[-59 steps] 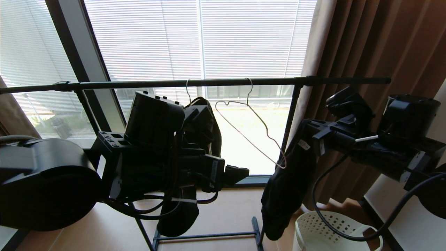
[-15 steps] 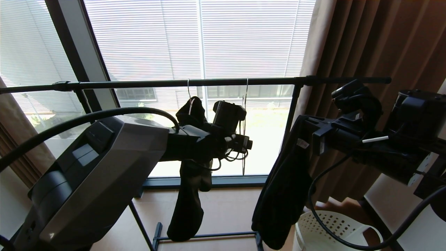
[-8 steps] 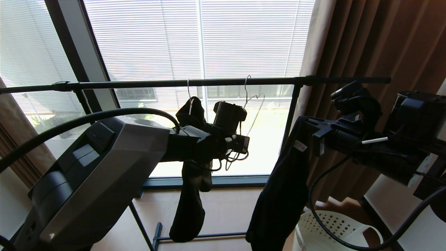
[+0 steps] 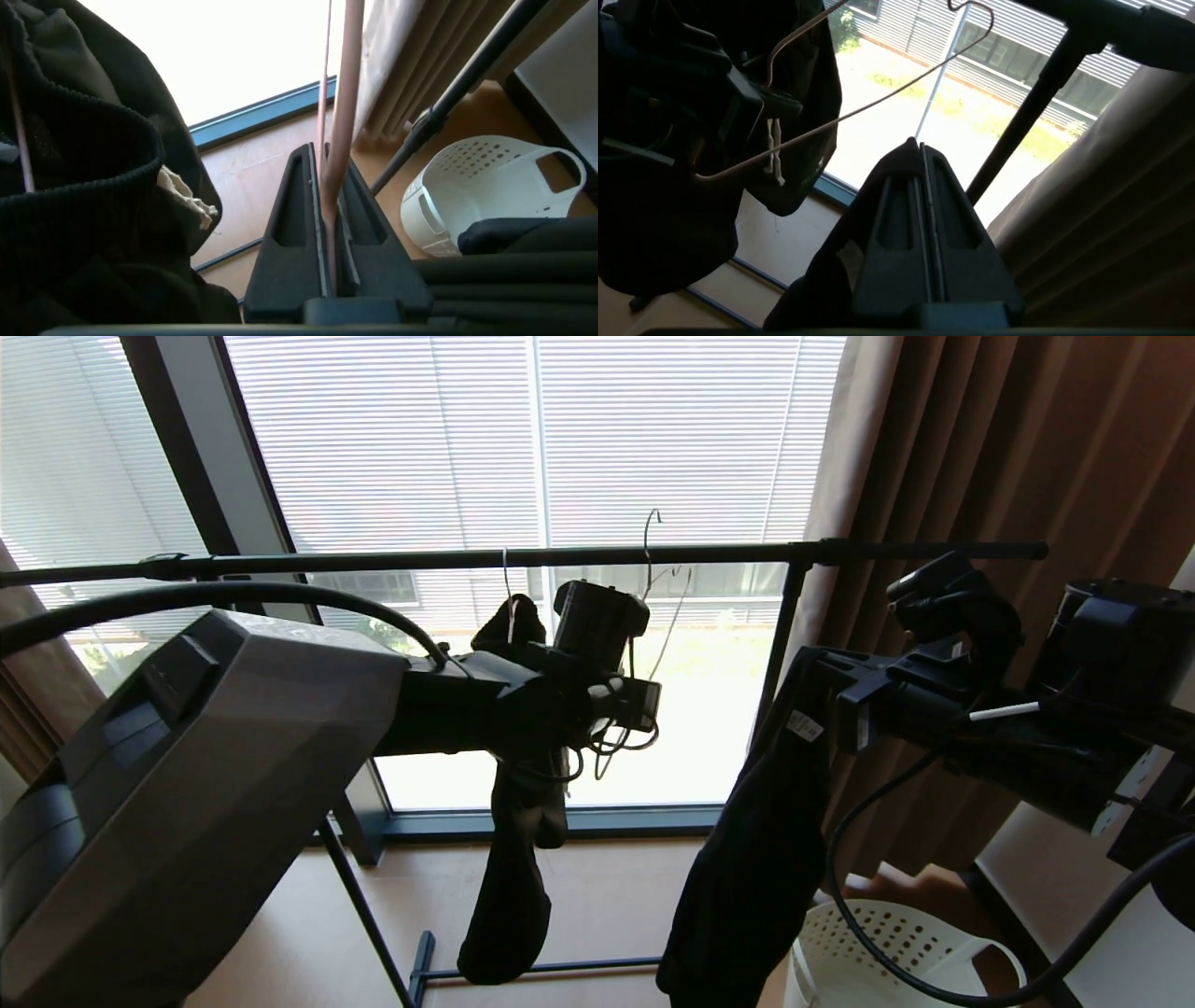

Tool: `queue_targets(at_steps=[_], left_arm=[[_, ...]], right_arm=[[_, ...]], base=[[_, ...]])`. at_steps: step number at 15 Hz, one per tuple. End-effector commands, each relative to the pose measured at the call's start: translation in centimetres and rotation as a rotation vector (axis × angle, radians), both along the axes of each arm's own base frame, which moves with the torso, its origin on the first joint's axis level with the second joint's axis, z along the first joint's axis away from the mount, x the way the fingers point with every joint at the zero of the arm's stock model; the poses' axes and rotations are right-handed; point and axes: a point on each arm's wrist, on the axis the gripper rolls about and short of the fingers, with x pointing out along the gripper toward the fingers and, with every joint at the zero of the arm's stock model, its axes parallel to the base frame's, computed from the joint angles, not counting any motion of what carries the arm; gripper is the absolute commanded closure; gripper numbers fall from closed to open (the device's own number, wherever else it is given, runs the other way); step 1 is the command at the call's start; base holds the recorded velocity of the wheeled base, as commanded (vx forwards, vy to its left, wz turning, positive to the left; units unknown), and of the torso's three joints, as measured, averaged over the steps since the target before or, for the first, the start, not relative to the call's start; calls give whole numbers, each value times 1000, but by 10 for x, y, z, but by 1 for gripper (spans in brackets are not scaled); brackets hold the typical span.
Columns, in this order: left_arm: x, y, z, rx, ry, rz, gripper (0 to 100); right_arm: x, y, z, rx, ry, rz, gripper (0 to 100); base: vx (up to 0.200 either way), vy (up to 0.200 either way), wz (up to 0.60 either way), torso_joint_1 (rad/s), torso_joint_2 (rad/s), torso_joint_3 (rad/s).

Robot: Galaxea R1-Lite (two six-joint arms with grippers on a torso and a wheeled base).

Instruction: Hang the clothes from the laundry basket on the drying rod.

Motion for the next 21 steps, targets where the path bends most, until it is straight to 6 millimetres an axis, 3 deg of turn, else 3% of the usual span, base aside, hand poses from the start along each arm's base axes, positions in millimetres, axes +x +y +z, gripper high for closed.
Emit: queue_targets(at_steps=[1, 4, 5, 6, 11, 14, 15, 21], left_arm=[[-22, 16, 23, -5, -4, -3, 100], [-53, 37, 37, -4, -1, -16, 100], [-53, 37, 37, -4, -1, -16, 100], [-73, 45, 37, -18, -33, -37, 100], [-113, 77, 36, -22, -43, -40, 100], [-163, 109, 24, 16, 0, -76, 100], [-185, 126, 13, -18, 24, -158, 100], [-247, 175, -18, -31, -9, -409, 100]], right_arm=[[0, 0, 0, 0, 0, 1, 100], [1, 0, 0, 0, 0, 1, 100], [1, 0, 0, 0, 0, 1, 100], [0, 1, 0, 0, -1, 2, 100], [-1, 1, -2, -6, 8, 3, 100], [-7, 5, -4, -15, 12, 9, 100], [-11, 8, -6, -42, 8, -14, 100], [-19, 9, -15, -104, 22, -155, 100]], base=[[0, 0, 0, 0, 0, 0], [0, 0, 0, 0, 0, 0], [0, 0, 0, 0, 0, 0], [0, 0, 0, 0, 0, 0], [0, 0, 0, 0, 0, 0], [0, 0, 0, 0, 0, 0], [0, 0, 0, 0, 0, 0], [0, 0, 0, 0, 0, 0]])
